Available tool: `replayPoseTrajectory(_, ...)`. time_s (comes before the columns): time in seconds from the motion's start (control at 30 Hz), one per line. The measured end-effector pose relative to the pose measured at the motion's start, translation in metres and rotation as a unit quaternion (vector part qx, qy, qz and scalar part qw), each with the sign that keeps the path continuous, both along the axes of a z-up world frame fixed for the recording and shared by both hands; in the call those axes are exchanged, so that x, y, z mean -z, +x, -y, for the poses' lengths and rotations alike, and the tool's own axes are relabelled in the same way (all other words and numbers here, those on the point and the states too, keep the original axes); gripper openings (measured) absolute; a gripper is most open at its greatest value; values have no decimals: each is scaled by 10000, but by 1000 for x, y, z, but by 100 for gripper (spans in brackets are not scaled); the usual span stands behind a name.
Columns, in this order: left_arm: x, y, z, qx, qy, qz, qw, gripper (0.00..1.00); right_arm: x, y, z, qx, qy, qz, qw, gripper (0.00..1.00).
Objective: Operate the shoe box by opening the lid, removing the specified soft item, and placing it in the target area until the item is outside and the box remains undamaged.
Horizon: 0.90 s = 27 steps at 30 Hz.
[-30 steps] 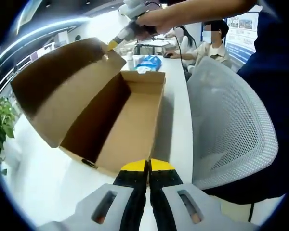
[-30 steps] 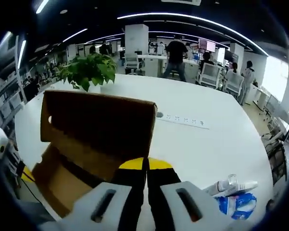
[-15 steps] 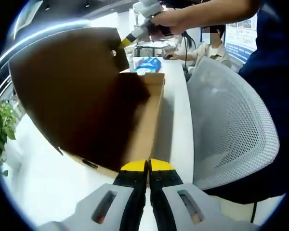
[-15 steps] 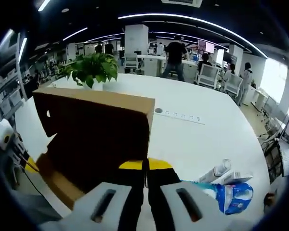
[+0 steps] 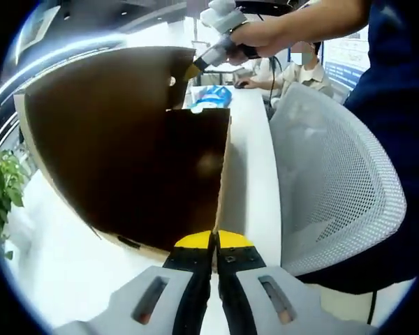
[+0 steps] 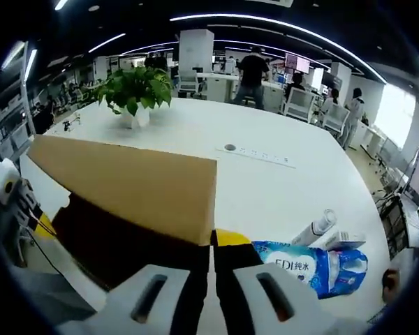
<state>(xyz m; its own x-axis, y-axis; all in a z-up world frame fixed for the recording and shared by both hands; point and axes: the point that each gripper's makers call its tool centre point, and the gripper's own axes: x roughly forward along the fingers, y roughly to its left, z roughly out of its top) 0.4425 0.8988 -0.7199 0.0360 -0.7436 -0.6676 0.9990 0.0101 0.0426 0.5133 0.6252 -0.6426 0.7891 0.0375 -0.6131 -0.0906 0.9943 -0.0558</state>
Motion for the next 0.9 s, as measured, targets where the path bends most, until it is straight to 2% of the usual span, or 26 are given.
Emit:
replayPoseTrajectory(0.2,-1,-1,-1,36,-41,-56,10000,0,5,-6,-3,24,62,-53,10000,1)
replayPoseTrajectory(0.4,-2,-6,-4,4,-135,-250,9996,1,16,-18,-8,31,166,-161,9997,3)
replayPoseTrajectory(0.5,-3,-11,-4,-34,-175,-388,9991,6,22,-24,-9,59,215,-216,9995,3)
replayPoseTrajectory(0.63,-7,-16,-4,-304,-216,-812,9960,19,30,-32,-12,69,301,-336,9990,3)
replayPoseTrajectory(0.7,-8,-17,-4,-312,-214,-786,9962,26,32,-34,-13,58,291,-347,9990,1)
replayPoseTrajectory(0.77,-11,-18,-5,-403,-229,-902,9948,30,35,-37,-14,58,328,-383,9987,1)
replayPoseTrajectory(0.9,-26,-21,-4,-685,-666,-1215,9880,32,40,-41,-16,45,383,-418,9984,1)
